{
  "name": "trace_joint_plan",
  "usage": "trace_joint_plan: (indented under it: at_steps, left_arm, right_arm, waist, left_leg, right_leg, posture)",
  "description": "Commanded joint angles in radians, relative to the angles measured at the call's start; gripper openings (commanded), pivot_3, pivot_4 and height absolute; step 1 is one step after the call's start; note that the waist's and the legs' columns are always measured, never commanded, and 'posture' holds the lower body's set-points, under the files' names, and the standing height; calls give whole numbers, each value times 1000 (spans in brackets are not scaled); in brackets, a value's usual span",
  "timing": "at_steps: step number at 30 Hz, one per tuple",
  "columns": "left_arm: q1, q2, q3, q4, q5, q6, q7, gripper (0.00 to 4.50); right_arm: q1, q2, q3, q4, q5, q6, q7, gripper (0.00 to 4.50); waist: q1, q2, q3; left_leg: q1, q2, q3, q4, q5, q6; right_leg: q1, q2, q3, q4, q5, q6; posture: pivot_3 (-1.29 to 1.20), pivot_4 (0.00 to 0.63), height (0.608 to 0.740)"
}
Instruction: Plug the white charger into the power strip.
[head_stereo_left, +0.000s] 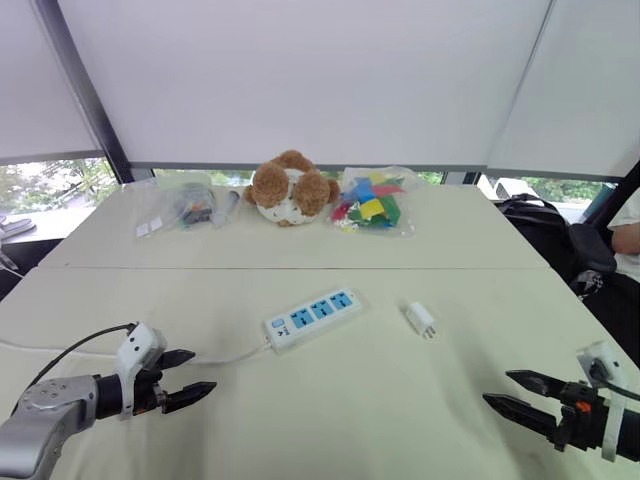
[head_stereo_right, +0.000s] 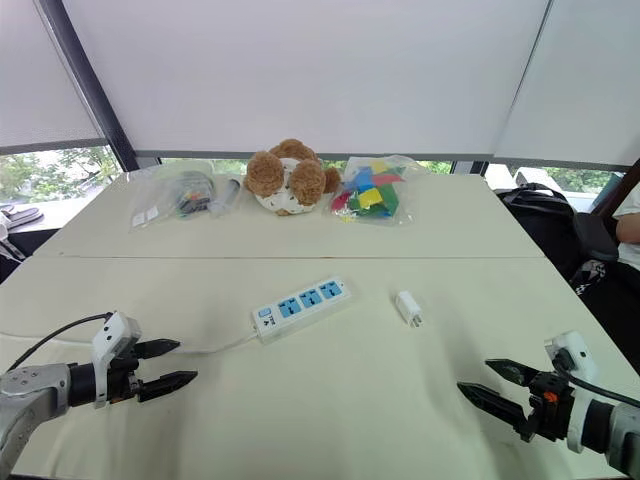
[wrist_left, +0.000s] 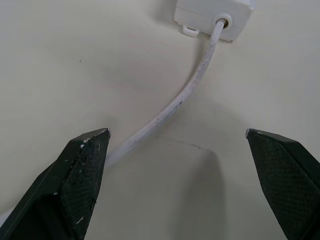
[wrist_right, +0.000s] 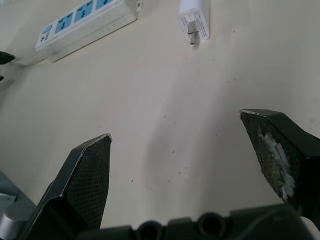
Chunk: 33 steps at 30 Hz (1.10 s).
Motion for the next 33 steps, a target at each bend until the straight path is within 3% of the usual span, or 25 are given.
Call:
trace_joint_plan:
  at_steps: [1, 19, 22, 27, 33]
  left_arm:
    - [-21, -7, 25, -27, -20, -7, 5, 4477]
    - [-129, -27, 7, -6, -20, 13, 23, 4477]
    - [-154, -21, -24, 32, 66, -57, 54, 4477]
    - [-213, -24, -41, 89, 55, -116, -26, 4477]
    - [-336, -69, -114, 200, 84, -234, -122, 4477]
  right_arm:
    - [-6, -5, -17, -20, -6, -8, 11, 4500]
    - [-42, 12, 17, -19, -40, -4, -15, 4500]
    - [-46, 8, 20, -18, -60, -7, -28, 4500]
    - [-65, 1, 27, -5, -106, -35, -32, 4500]
    - [-151, -65, 21, 34, -52, 42, 26, 4500]
  waist:
    - [0, 0, 0]
    - [-1, 0, 0]
    - [-1, 0, 0]
    - [0, 0, 0]
    - [0, 0, 0]
  left_leg:
    - [-1, 0, 0, 0, 0, 0]
    - [-1, 0, 0, 1, 0, 0]
    - [-2, 0, 0, 0, 0, 0]
    - [-2, 0, 0, 1, 0, 0]
    - [-2, 0, 0, 2, 0, 0]
  right_leg:
    - [-1, 0, 0, 0, 0, 0]
    - [-1, 1, 0, 0, 0, 1]
    - [-1, 1, 0, 0, 0, 1]
    - [-1, 1, 0, 0, 0, 1]
    - [0, 1, 0, 0, 1, 1]
  posture:
    - [0, 150, 739]
    - [0, 150, 739]
    - [0, 150, 739]
    - [0, 150, 739]
    - [0, 150, 739]
